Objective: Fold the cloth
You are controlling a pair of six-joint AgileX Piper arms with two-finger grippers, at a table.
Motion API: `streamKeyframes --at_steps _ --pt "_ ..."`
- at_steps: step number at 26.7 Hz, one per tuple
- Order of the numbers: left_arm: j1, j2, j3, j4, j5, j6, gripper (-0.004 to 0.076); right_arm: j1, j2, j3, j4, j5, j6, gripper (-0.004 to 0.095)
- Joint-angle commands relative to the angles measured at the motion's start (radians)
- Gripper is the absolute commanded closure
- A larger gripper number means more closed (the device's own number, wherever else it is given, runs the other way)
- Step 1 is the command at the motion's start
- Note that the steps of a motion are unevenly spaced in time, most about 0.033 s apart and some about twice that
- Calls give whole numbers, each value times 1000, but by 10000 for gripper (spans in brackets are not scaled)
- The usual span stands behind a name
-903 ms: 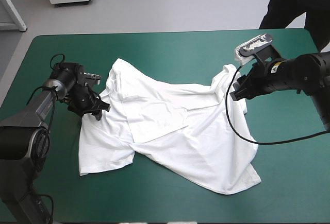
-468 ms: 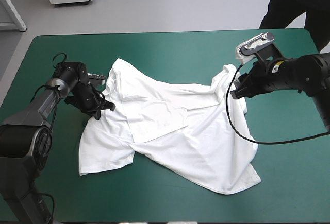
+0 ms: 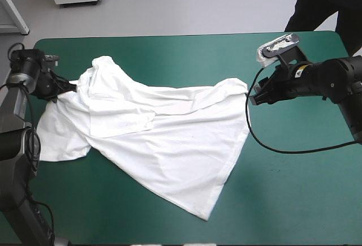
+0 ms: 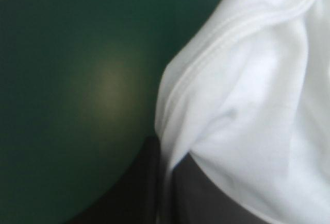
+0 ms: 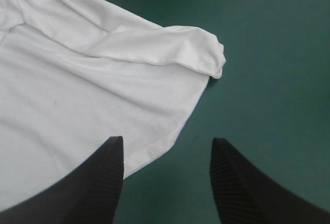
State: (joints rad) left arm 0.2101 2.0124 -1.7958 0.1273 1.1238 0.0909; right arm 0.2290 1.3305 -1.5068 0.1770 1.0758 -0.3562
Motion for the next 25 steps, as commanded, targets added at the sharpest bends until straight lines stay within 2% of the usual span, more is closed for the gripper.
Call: streamKeyframes --at_steps 1,9,15,18,20,21,22,23,25 --pt "57 -4 -168 -56 -20 3 746 27 -19 -22 6 -69 2 429" --pt "137 148 -394 -119 -54 26 746 108 11 -22 2 -75 2 480" --pt "143 186 -413 -165 -52 45 745 117 16 -22 2 -72 2 480" --pt "143 172 -428 -168 -17 50 728 117 16 -22 2 -86 2 480" --pt "143 150 -433 -180 -7 50 685 117 16 -22 2 -101 0 480" --pt "143 122 -433 -204 4 77 605 117 16 -22 2 -105 0 480" --pt "143 112 -433 -216 11 79 567 117 14 -22 2 -105 0 480" --pt "143 90 -433 -241 38 79 482 117 14 -22 2 -105 0 480" --pt "139 41 -426 -282 135 118 314 117 14 -22 2 -105 0 480"
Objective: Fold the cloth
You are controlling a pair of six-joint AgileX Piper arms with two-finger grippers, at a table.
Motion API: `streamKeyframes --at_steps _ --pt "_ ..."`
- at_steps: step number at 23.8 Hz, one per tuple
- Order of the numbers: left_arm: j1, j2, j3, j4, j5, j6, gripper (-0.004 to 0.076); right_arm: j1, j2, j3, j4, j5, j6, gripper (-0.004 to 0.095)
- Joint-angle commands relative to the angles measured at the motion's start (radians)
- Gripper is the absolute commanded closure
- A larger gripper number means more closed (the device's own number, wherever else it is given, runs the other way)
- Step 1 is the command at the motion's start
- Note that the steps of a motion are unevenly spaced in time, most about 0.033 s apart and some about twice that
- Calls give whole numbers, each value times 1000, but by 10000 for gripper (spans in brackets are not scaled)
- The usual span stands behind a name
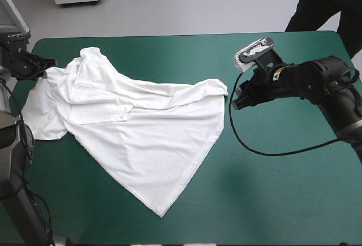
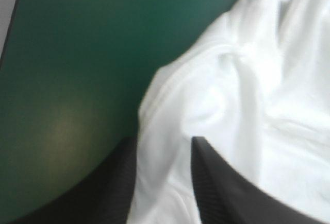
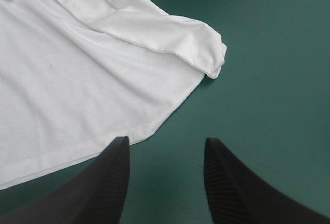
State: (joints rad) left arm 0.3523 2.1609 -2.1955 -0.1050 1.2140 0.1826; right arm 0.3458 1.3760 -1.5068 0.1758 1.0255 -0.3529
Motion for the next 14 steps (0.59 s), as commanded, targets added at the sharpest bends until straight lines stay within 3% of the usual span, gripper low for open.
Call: streamKeyframes --at_steps 1,2,7,14 --pt "-4 -130 -12 -55 53 38 288 1 -32 -22 5 -55 -3 480" --pt "-4 -181 37 -57 51 42 253 1 -36 -22 15 -55 -3 480" --pt "-18 -335 232 -153 72 48 253 1 -62 -22 34 -51 -11 480" --pt "-289 -706 667 -186 64 120 253 1 -94 -22 -13 -19 -10 480"
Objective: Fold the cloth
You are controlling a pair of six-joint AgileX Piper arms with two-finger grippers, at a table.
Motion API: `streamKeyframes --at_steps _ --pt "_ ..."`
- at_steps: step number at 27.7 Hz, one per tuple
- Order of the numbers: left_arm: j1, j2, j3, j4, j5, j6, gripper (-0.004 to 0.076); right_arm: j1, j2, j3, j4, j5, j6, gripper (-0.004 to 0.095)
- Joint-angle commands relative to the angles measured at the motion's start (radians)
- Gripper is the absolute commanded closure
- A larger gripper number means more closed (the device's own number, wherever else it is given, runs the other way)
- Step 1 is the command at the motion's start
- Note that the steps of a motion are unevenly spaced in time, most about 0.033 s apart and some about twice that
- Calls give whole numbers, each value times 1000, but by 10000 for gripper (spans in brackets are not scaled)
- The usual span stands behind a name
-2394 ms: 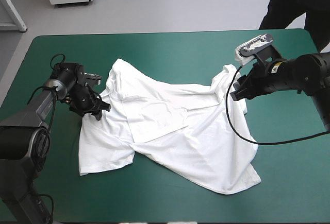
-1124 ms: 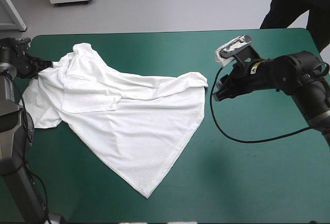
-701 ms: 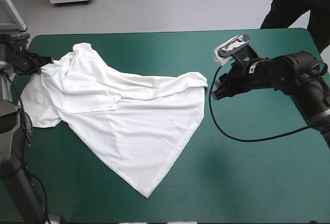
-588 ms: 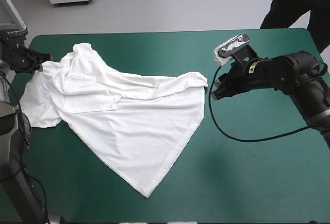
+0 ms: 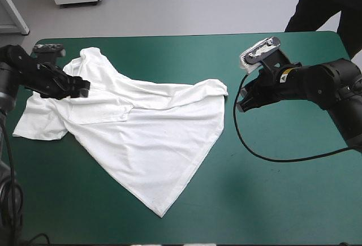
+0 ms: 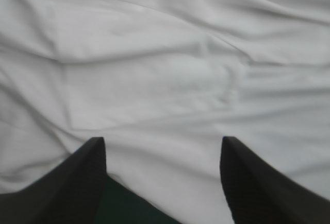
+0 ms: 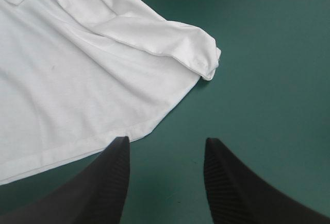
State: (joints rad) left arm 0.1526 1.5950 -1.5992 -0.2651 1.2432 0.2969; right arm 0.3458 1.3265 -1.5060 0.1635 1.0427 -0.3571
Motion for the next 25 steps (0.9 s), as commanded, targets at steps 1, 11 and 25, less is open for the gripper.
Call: streamKeyframes --at_steps 1,11,25 --pt "-141 -174 100 -26 33 6 253 1 -52 -23 -1 -35 -6 480" --pt "-667 -366 329 20 45 -54 253 1 -72 -23 -1 -20 -6 480" --pt "-959 -369 600 107 -7 -15 253 1 -92 -23 -1 -25 3 480"
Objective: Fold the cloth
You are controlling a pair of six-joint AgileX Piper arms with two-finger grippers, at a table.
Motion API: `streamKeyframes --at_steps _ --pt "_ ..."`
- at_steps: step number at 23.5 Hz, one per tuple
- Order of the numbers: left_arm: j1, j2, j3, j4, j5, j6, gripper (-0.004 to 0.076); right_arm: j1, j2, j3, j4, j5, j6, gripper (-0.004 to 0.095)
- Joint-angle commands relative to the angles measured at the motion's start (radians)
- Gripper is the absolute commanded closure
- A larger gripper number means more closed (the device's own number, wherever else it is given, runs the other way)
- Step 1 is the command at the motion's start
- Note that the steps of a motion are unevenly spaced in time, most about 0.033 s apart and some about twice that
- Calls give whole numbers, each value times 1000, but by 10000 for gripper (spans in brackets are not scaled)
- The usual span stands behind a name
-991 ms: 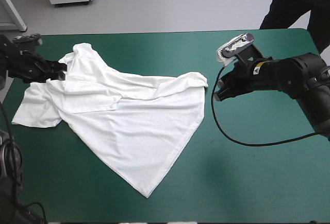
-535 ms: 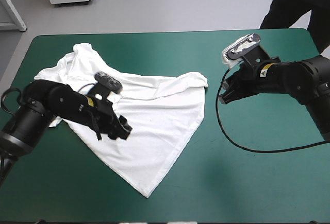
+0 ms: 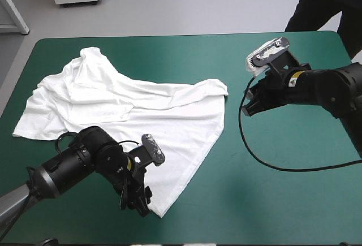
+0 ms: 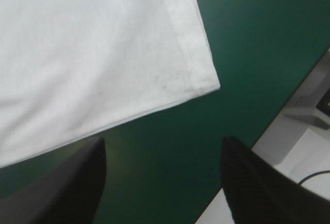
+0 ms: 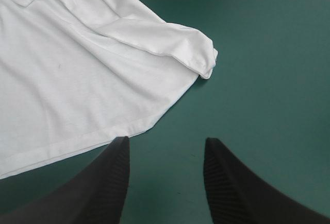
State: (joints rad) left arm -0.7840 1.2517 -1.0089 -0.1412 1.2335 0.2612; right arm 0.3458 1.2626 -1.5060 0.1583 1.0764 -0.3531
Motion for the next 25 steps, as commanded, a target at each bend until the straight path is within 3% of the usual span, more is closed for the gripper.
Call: streamKeyframes --at_steps 1,8,20,25 --pt "-41 -26 35 -25 -24 41 253 1 -28 -23 5 -67 -1 480" --pt "-155 63 83 -19 -145 90 253 1 -28 -23 26 -75 -1 480" --pt "-159 258 98 -33 -266 118 255 1 -28 -23 34 -77 -1 480" --pt "-159 319 162 -37 -282 90 341 1 -26 -23 28 -80 -1 480"
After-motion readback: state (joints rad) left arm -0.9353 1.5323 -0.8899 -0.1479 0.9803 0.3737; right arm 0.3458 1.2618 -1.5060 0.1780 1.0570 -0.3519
